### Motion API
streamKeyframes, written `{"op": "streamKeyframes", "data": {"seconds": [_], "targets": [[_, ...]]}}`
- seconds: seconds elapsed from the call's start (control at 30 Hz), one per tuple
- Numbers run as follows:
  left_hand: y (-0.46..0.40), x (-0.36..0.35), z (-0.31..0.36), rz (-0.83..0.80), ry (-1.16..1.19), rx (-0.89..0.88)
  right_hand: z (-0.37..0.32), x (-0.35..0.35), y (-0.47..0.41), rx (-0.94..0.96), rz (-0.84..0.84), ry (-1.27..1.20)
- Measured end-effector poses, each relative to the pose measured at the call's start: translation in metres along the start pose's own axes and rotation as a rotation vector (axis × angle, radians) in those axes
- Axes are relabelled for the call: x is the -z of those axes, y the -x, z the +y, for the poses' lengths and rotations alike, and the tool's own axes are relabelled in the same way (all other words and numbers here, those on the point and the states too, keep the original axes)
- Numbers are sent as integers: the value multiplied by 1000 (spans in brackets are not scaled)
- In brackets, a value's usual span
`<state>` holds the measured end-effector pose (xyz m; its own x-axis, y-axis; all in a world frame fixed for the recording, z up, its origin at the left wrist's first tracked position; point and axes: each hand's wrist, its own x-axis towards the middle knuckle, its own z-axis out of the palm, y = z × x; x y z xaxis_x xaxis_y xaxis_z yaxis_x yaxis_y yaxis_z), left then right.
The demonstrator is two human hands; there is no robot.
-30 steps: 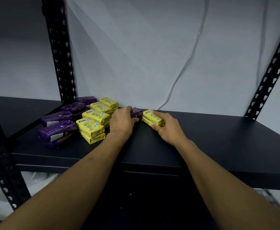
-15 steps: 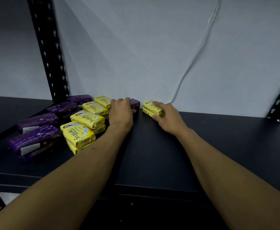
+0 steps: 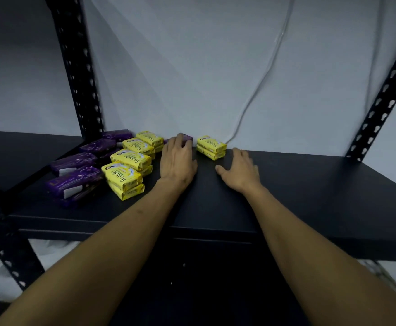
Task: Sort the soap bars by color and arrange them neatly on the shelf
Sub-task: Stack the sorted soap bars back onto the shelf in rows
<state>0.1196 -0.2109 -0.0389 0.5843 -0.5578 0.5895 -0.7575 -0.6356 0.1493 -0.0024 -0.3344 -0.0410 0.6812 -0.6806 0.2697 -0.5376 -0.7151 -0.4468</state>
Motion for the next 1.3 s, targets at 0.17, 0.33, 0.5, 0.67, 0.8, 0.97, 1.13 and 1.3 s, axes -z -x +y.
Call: {"op": "streamKeyframes", "data": {"seconds": [0.17, 0.33, 0.5, 0.67, 0.8, 0.97, 1.13, 1.3], "targets": [[38, 25, 19, -153, 33, -16, 1, 13, 51, 44, -127, 201], [75, 43, 35, -434, 94, -24, 2, 30, 100, 51, -228, 227], [136, 68, 59, -559, 51, -17, 17, 47, 160, 75, -212, 210], [237, 67, 86, -170, 222, -164, 51, 51, 227, 171, 2, 104], [308, 40, 115, -303, 400, -178, 110, 33, 292, 119, 78, -47], [385, -18, 130, -690, 340, -146, 191, -5, 357, -287, -87, -197], [430, -65, 146, -951, 327, -145, 240, -49, 417, -686, -219, -299], [455, -103, 164, -1032, 381, -88, 273, -95, 433, -973, -268, -426]]}}
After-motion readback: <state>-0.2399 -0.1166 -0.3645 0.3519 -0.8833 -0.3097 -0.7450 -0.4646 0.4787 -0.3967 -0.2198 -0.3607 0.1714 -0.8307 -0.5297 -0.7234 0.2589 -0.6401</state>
